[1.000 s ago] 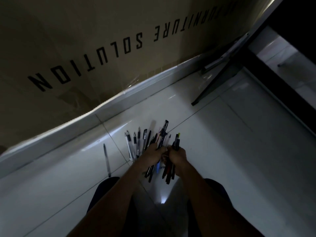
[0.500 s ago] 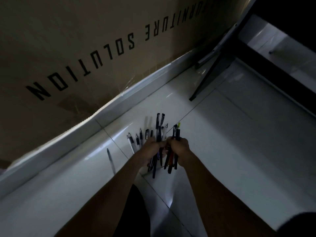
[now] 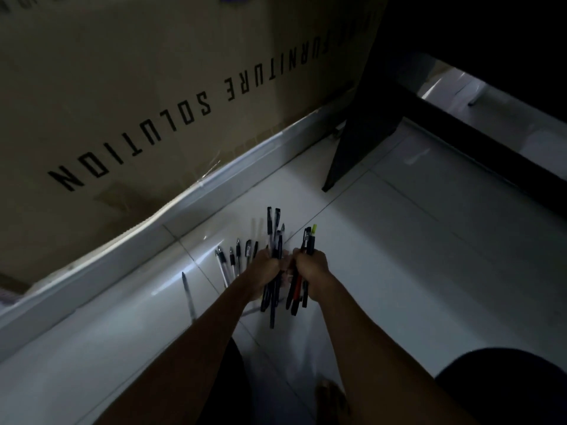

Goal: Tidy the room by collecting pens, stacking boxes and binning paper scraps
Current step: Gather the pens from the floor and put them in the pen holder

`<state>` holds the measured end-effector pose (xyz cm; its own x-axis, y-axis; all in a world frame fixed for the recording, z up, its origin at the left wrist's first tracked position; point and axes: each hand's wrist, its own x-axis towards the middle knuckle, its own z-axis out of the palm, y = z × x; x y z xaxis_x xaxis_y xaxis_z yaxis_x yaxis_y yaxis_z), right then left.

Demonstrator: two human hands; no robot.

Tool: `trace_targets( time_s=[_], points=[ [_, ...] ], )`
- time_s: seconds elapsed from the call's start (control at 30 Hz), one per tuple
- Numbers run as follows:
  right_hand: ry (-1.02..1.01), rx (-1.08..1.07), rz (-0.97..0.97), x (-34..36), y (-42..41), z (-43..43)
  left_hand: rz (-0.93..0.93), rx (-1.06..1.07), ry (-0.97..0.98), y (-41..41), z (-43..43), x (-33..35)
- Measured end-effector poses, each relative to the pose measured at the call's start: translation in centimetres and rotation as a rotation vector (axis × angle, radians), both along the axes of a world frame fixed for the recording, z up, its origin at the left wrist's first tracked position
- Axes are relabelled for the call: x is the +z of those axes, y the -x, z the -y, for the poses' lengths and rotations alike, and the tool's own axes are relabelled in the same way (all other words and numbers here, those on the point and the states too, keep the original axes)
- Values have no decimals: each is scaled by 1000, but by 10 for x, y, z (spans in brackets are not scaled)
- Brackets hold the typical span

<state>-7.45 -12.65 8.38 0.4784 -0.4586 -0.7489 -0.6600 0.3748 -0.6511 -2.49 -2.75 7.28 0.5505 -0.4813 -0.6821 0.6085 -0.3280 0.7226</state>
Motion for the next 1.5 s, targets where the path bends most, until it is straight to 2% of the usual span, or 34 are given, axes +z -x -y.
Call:
trace_targets(
  time_s=[0.13,0.43,0.6,0.83,1.1,1.37,1.5],
  points=[
    [-23,22,-19,21,-1,13,-89,59,-90,0,18,23],
    [-61,-23,-23,114,10,20,123,82,-101,20,29,111],
    [-46,39,-19,200,18,29,102,122,-137,26,36,201],
    [-80,9,-40,311,24,40,104,48,-175,30,48,318],
    [-133,-25,-69,431,27,49,34,65,-125,36,57,443],
    [-41,52,9,523,13,45,189,68,-185,21,58,535],
    [-22,32,97,575,0,49,215,95,-130,6,63,580]
  ],
)
